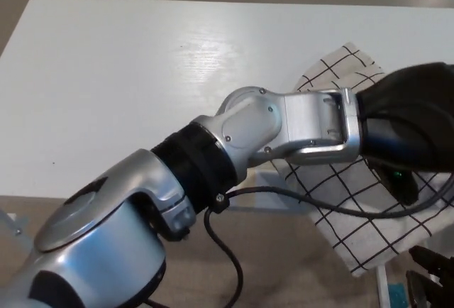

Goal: Use the left hand to fold a white towel with checkered patterns in half.

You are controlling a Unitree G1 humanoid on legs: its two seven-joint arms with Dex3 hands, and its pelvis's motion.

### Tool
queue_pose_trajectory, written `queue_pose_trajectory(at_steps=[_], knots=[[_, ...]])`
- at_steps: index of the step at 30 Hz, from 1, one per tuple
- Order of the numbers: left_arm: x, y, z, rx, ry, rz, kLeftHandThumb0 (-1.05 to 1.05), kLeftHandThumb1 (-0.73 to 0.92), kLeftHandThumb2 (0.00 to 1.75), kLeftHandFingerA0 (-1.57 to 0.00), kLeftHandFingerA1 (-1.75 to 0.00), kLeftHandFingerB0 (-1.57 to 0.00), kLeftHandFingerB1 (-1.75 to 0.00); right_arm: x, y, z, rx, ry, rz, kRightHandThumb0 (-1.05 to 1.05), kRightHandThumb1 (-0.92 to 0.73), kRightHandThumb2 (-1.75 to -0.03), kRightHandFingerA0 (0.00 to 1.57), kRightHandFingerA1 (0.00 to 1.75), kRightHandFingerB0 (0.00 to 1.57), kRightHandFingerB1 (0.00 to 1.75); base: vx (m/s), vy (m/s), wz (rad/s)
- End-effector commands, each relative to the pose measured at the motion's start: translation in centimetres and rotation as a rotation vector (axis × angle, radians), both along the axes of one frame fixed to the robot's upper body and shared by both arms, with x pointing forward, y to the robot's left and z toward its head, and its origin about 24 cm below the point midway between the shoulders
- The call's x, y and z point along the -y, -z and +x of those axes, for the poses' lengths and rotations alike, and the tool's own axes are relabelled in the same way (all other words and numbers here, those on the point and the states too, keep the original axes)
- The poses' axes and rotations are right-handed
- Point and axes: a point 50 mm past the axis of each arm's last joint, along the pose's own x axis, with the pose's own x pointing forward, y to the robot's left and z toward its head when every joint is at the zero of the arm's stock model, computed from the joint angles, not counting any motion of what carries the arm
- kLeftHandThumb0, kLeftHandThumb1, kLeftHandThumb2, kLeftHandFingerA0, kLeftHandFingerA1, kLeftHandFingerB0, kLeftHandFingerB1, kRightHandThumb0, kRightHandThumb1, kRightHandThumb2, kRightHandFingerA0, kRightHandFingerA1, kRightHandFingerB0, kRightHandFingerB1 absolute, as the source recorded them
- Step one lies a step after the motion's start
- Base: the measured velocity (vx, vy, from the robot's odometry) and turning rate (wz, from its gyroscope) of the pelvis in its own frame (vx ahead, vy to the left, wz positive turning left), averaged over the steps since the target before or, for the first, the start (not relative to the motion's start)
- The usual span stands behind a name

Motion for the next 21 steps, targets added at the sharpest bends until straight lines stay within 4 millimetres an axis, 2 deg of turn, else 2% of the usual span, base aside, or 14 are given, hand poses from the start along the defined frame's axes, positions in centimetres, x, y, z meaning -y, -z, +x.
queue_pose_trajectory(at_steps=[1, 3, 7, 8, 12, 13, 14, 15, 16, 17, 18, 19, 20, 21], knots=[[-1.6, -3.6, 2.9, -0.255, -0.314, 0.043, -1.05, 0.53, 0.83, 0.00, 0.00, 0.00, -0.01, 0.5, 0.4, -0.6, -0.033, 0.043, 0.015, -0.63, -0.70, -0.62, 0.63, 0.51, 0.70, 0.46, 0.00, 0.000, 0.00], [-2.6, -5.8, 3.2, -0.244, -0.310, -0.018, -1.03, 0.59, 0.68, 0.00, 0.00, 0.00, 0.00, 0.4, 0.4, -0.8, -0.022, 0.048, 0.025, -0.62, -0.70, -0.62, 0.63, 0.51, 0.70, 0.46, 0.00, 0.000, 0.00], [-4.7, -9.7, 3.1, -0.217, -0.277, -0.179, -1.02, 0.61, 0.66, 0.00, 0.00, 0.00, -0.01, 0.4, 0.5, -1.0, -0.026, 0.052, 0.032, -0.62, -0.70, -0.61, 0.63, 0.52, 0.70, 0.47, 0.00, 0.000, 0.00], [-6.4, -11.9, 2.6, -0.189, -0.242, -0.302, -1.02, 0.65, 0.64, 0.00, 0.00, 0.00, -0.04, 0.4, 0.7, -1.3, -0.037, 0.056, 0.042, -0.62, -0.69, -0.61, 0.64, 0.53, 0.71, 0.47, 0.00, 0.000, 0.00], [-10.0, -15.0, 1.3, -0.164, -0.181, -0.458, -1.00, 0.65, 0.64, 0.00, 0.00, 0.00, -0.12, 0.6, 1.2, -1.9, -0.065, 0.052, 0.044, -0.61, -0.70, -0.61, 0.62, 0.58, 0.70, 0.47, 0.00, 0.000, 0.00], [-11.0, -15.6, 0.8, -0.161, -0.164, -0.490, -1.00, 0.65, 0.64, 0.00, 0.00, 0.00, -0.12, 0.6, 1.3, -2.1, -0.071, 0.050, 0.046, -0.61, -0.70, -0.61, 0.62, 0.58, 0.70, 0.47, 0.00, 0.000, 0.00], [-12.2, -16.3, 0.0, -0.158, -0.144, -0.526, -0.89, 0.50, 0.93, 0.00, 0.00, 0.00, -0.11, 0.7, 1.4, -2.4, -0.077, 0.050, 0.051, -0.61, -0.70, -0.61, 0.61, 0.59, 0.69, 0.47, 0.00, 0.000, 0.00], [-12.2, -16.3, 0.0, -0.158, -0.144, -0.526, -0.89, 0.50, 0.93, 0.00, 0.00, 0.00, -0.11, 0.7, 1.4, -2.4, -0.077, 0.050, 0.051, -0.61, -0.70, -0.61, 0.61, 0.59, 0.69, 0.47, 0.00, 0.000, 0.00], [-13.1, -16.6, -0.6, -0.152, -0.137, -0.544, -0.85, 0.45, 0.76, 0.00, -0.02, -0.01, -0.19, 0.8, 1.5, -2.7, -0.082, 0.050, 0.056, -0.60, -0.69, -0.61, 0.60, 0.60, 0.66, 0.46, 0.00, 0.000, 0.00], [-14.1, -16.9, -1.3, -0.143, -0.128, -0.561, -0.85, 0.45, 0.76, 0.00, -0.02, -0.01, -0.19, 0.9, 1.7, -3.0, -0.087, 0.049, 0.063, -0.60, -0.69, -0.61, 0.60, 0.60, 0.66, 0.46, 0.00, 0.000, 0.00], [-15.3, -17.1, -2.0, -0.136, -0.124, -0.579, -0.66, 0.42, 0.80, 0.00, -0.10, 0.00, -0.23, 0.9, 1.8, -3.2, -0.094, 0.048, 0.065, -0.55, -0.69, -0.61, 0.59, 0.61, 0.60, 0.44, 0.00, 0.000, 0.00], [-17.2, -17.4, -2.9, -0.121, -0.121, -0.611, -0.47, 0.34, 0.73, -0.01, -0.25, -0.01, -0.39, 0.9, 2.0, -3.5, -0.106, 0.041, 0.056, -0.55, -0.68, -0.61, 0.57, 0.62, 0.53, 0.40, 0.00, 0.000, 0.00], [-19.7, -17.5, -4.6, -0.097, -0.119, -0.646, -0.47, 0.39, 0.65, -0.07, -0.27, -0.07, -0.36, 1.0, 2.1, -3.8, -0.127, 0.031, 0.040, -0.56, -0.55, -0.93, 0.53, 0.68, 0.44, 0.55, 0.00, 0.000, 0.00], [-20.3, -17.6, -5.0, -0.093, -0.120, -0.654, -0.47, 0.39, 0.65, -0.07, -0.27, -0.07, -0.36, 1.1, 2.2, -3.8, -0.134, 0.027, 0.033, -0.56, -0.55, -0.93, 0.53, 0.68, 0.44, 0.55, 0.00, 0.000, 0.00]])
